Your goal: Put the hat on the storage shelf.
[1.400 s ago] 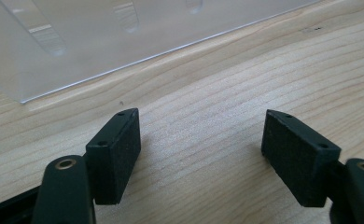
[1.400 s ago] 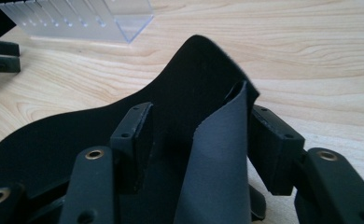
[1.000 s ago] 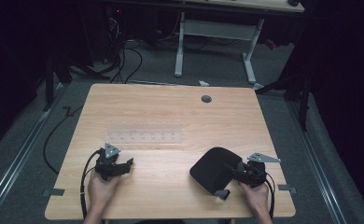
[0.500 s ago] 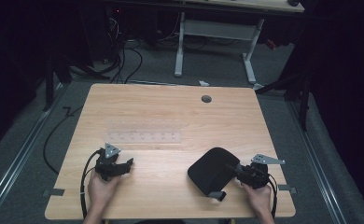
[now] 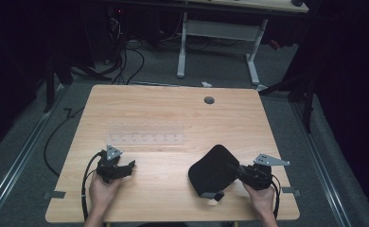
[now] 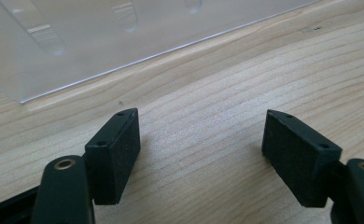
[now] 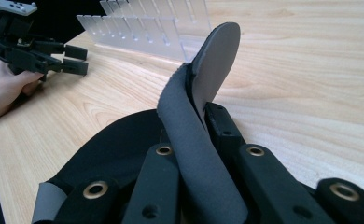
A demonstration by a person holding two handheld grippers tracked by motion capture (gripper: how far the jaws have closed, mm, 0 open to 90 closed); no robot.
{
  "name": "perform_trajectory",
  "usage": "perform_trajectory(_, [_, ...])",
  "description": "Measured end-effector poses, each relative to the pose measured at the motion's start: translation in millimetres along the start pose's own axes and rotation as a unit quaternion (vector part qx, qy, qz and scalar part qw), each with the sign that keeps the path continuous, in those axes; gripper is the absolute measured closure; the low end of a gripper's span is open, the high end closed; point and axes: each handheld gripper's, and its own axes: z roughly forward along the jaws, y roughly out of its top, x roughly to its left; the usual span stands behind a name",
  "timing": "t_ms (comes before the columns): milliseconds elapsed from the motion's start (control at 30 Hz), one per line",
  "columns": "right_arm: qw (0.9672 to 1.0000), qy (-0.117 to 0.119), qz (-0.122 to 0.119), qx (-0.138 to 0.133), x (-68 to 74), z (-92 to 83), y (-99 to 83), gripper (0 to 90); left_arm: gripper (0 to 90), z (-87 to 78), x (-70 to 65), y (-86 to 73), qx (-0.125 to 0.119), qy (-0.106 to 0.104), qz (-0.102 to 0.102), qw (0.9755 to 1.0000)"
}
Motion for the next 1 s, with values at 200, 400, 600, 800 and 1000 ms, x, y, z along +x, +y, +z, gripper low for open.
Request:
perform_trajectory(200, [1.0000,-0.008,-0.003,-0.001,6.7,-4.1,9.2,83.6,24.4,0.0,-1.1,-0.7,0.004,-0.005,0.001,1.0000])
perform_trajectory(400, [0.9999,-0.011,0.002,-0.006,10.1,-2.7,16.5,83.6,25.3,-0.6,-1.1,-0.9,0.006,-0.010,0.003,0.9999])
perform_trajectory(600, [0.9998,-0.009,0.014,-0.015,14.2,-4.6,22.2,83.5,25.9,-0.4,-2.8,-0.5,0.015,-0.014,0.009,0.9997])
perform_trajectory(800, [0.9997,-0.016,0.004,-0.020,21.9,-6.3,28.4,83.5,27.5,0.3,-7.1,0.3,0.023,-0.021,0.008,0.9995])
perform_trajectory(1000, [0.9996,-0.010,0.015,-0.023,25.2,-3.9,34.1,83.5,28.4,-7.2,-18.6,5.2,0.016,-0.055,0.005,0.9984])
